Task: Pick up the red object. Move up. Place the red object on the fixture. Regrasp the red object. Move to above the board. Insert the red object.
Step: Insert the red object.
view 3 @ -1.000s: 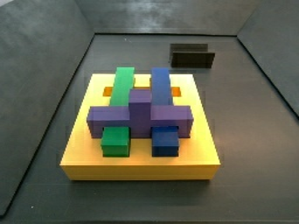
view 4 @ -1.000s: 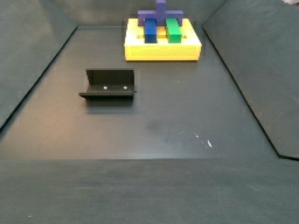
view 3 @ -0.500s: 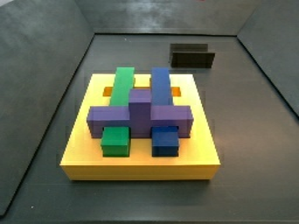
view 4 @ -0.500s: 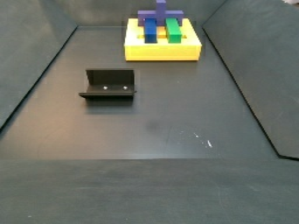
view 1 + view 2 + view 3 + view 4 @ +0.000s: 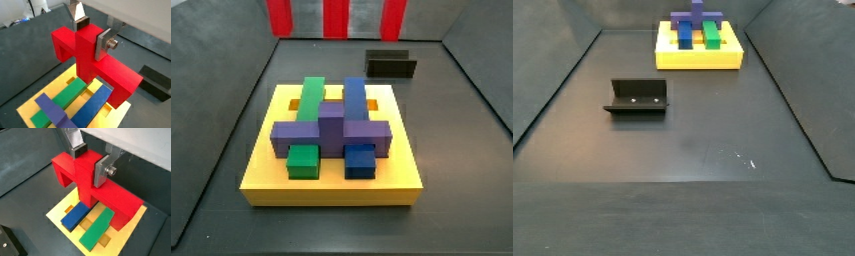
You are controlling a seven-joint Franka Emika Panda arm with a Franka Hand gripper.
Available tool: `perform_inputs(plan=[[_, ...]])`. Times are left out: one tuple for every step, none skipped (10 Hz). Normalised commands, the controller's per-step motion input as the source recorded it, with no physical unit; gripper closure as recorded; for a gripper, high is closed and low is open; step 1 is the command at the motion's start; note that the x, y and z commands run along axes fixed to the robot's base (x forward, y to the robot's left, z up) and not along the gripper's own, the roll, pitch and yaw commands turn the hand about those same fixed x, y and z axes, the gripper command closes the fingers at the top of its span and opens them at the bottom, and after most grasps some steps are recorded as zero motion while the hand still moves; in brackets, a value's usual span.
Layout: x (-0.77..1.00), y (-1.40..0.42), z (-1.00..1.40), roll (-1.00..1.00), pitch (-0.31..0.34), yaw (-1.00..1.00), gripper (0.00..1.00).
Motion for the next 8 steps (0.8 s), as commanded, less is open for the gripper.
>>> perform_inputs(plan=[[0.0,0.14,-0.79,0.26,-0.091,0.0,1.0],[0.0,0.07,-0.89,0.17,-0.1,0.0,1.0],[0.0,0.0,-0.83,0.0,-0.183,0.06,1.0],[0.0,0.0,-0.62,-0.02,-0.14,0.09,1.0],[0.0,0.0,-0.52,0.0,-0.154,0.07,1.0],[-0.02,0.0,-0.55,0.0,-0.141,0.13,1.0],[0.0,0.01,-0.42,0.04,-0.057,0.19,1.0],[0.02,0.0,-0.32,0.07,-0.011,0.16,1.0]])
